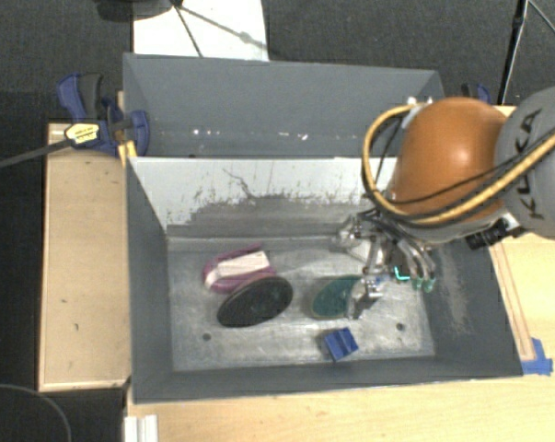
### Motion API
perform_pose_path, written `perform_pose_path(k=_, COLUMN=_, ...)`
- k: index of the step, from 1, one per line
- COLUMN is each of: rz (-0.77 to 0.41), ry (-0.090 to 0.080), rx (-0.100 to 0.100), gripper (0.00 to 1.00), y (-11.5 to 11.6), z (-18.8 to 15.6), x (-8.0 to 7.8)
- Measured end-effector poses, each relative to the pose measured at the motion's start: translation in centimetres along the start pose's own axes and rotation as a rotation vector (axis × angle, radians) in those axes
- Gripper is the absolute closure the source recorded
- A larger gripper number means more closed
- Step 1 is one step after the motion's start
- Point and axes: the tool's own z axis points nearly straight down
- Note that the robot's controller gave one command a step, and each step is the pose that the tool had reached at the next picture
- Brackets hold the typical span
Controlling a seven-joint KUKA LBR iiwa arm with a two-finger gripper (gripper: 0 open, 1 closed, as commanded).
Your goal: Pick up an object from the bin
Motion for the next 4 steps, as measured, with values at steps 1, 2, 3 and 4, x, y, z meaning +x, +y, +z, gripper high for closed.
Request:
perform_pose_path(k=1, rz=0.027, ry=-0.001, rx=-0.001, gripper=0.00, y=2.3, z=11.4, x=-1.0)
perform_pose_path(k=2, rz=0.195, ry=-0.019, rx=-0.003, gripper=0.00, y=-5.0, z=12.3, x=-1.1)
perform_pose_path(k=3, rz=0.188, ry=-0.012, rx=-0.001, gripper=1.00, y=-4.8, z=12.5, x=-0.8)
perform_pose_path(k=4, rz=0.168, ry=-0.016, rx=-0.001, gripper=1.00, y=-5.1, z=-2.2, x=-1.2)
